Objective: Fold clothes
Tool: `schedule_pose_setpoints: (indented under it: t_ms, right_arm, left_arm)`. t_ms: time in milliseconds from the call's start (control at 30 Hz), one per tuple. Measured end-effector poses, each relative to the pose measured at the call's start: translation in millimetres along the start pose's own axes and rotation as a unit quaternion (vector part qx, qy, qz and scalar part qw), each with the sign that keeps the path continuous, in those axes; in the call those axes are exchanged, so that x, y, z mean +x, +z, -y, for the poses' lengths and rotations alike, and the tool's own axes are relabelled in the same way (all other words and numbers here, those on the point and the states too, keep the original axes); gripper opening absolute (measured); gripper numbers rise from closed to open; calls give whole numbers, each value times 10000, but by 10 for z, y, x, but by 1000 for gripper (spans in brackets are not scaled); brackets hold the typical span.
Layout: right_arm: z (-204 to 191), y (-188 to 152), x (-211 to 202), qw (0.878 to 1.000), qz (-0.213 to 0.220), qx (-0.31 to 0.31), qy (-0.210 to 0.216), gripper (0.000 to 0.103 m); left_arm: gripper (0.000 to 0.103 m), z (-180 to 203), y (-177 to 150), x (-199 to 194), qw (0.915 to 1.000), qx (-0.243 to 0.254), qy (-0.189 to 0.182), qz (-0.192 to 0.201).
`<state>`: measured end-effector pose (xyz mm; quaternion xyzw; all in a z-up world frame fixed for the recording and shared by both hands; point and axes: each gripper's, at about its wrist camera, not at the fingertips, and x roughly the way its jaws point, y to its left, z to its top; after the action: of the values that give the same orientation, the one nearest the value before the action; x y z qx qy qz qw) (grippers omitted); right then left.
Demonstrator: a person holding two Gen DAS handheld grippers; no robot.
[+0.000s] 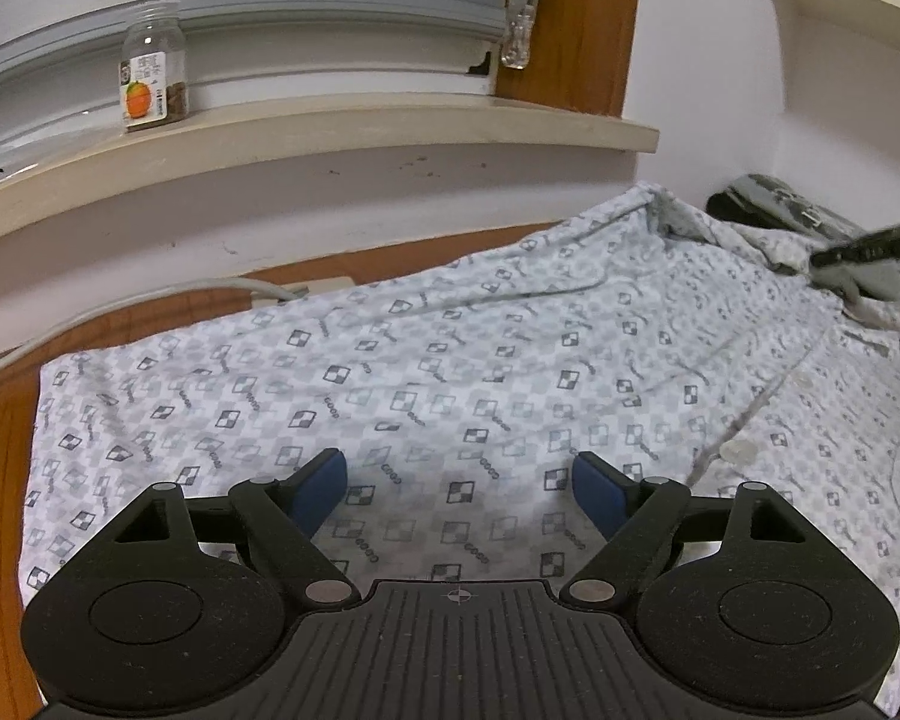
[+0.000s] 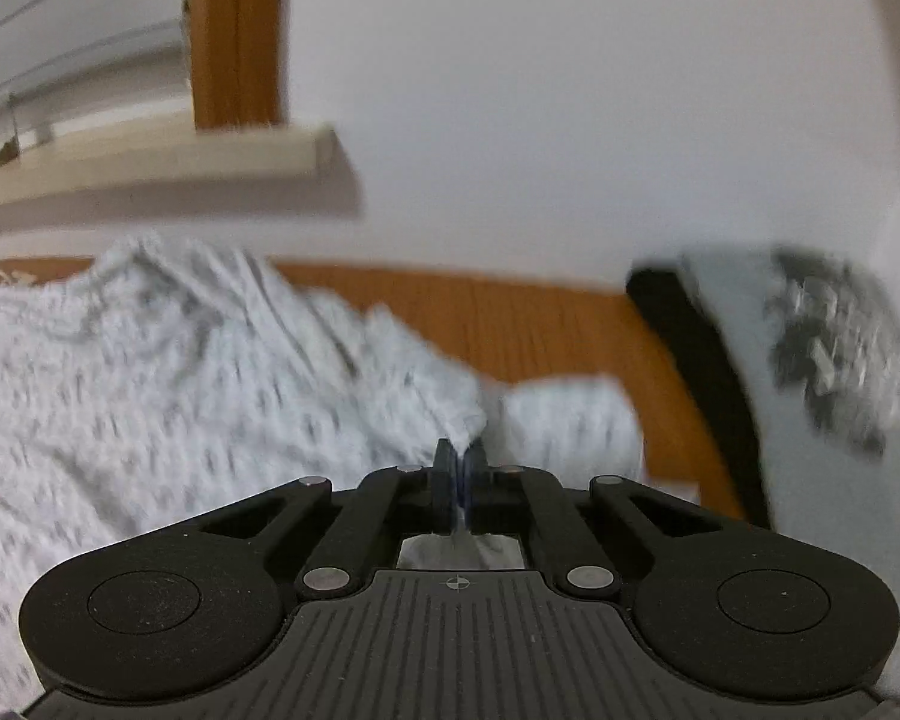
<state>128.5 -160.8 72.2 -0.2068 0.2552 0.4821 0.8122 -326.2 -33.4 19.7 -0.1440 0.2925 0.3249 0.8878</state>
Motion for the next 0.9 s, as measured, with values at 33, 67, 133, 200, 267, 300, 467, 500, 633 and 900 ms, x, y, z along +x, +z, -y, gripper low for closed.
schedule_pose_setpoints:
  t_ms: [33,67,133,200,267,300,467,500,633,900]
  right_arm:
    - [-35,94,-47,9999,120,11,17,3]
    - [-91,206,-108,9996,255,13,73,3]
    - [-261,441,-228,9984,536,-43,197,3]
    - [-504,690,-315,9960,792,-140,383,3]
    - [-843,934,-432,9907,1050,-283,817,3]
    - [-1015,1056,-492,9869,1180,-356,1038,3]
    - [-1754,1401,-583,9666,1468,-445,2053,19]
    - [-1826,1395,-571,9664,1421,-537,2075,28]
    - [-1784,1193,-496,9711,1290,-738,1870,49]
    - [-681,486,207,9964,426,-261,688,52]
  left_arm:
    - [85,-3,1,-3,10000,-5,0,6]
    - [85,-6,1,-8,10000,-13,0,21]
    - [85,-11,0,-20,10000,-30,2,54]
    - [85,-21,-1,-28,10000,-52,0,81]
    - [85,-21,0,-26,10000,-58,2,72]
    - [85,-21,0,-24,10000,-60,4,66]
    - [85,-16,-6,-25,10000,-59,17,57]
    - [85,-16,-6,-26,10000,-56,21,57]
    - [89,-16,-7,-31,10000,-45,20,77]
    - [93,-36,-18,-101,9995,-107,-15,295]
